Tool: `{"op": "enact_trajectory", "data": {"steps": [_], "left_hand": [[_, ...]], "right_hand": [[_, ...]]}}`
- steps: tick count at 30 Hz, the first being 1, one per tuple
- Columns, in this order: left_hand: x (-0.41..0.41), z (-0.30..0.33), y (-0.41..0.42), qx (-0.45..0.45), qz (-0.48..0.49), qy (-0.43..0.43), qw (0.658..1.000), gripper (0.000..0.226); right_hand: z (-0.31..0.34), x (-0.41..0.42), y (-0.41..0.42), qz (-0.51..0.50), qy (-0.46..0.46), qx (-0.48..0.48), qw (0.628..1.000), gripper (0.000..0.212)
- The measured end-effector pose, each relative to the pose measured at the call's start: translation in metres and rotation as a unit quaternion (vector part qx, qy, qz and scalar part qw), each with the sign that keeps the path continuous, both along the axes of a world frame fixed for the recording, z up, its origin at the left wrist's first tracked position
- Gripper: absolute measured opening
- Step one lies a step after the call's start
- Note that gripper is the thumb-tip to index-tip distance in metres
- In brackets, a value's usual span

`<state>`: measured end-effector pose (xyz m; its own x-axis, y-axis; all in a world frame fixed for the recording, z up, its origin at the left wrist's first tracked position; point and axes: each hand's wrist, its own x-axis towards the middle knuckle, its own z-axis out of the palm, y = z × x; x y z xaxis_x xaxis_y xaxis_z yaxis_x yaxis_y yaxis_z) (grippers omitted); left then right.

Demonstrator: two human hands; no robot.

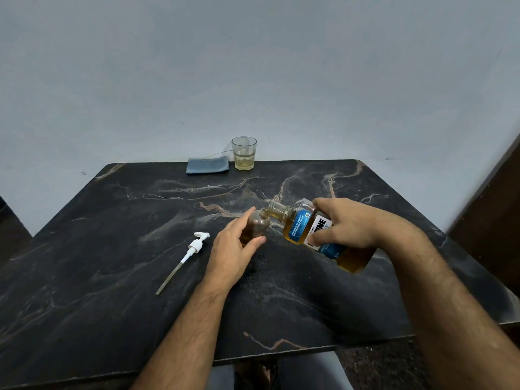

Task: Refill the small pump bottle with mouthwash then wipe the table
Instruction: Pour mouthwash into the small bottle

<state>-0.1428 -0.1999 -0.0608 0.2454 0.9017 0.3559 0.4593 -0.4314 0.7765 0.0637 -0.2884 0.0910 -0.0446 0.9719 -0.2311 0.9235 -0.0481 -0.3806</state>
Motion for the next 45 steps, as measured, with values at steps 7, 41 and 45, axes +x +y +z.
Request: {"op": "enact_trajectory", "data": {"steps": [7, 41, 45], "left_hand": [[-0.0006, -0.0008, 0.0002, -0.004, -0.002, -0.005, 1.000, 0.071], [-0.0005, 0.0016, -0.0010, 0.003, -0.002, -0.002, 1.000, 0.072], [-0.0006, 0.0011, -0.0007, 0.001, -0.002, -0.003, 1.000, 0.071]], "right_hand": [[0.0013, -0.0006, -0.0003, 0.000, -0.004, -0.005, 1.000, 0.039], [0.0004, 0.0043, 0.0061, 0.005, 0.004, 0.005, 1.000, 0.036], [0.0014, 0.0038, 0.0061, 0.009, 0.006, 0.001, 1.000, 0.037]]}}
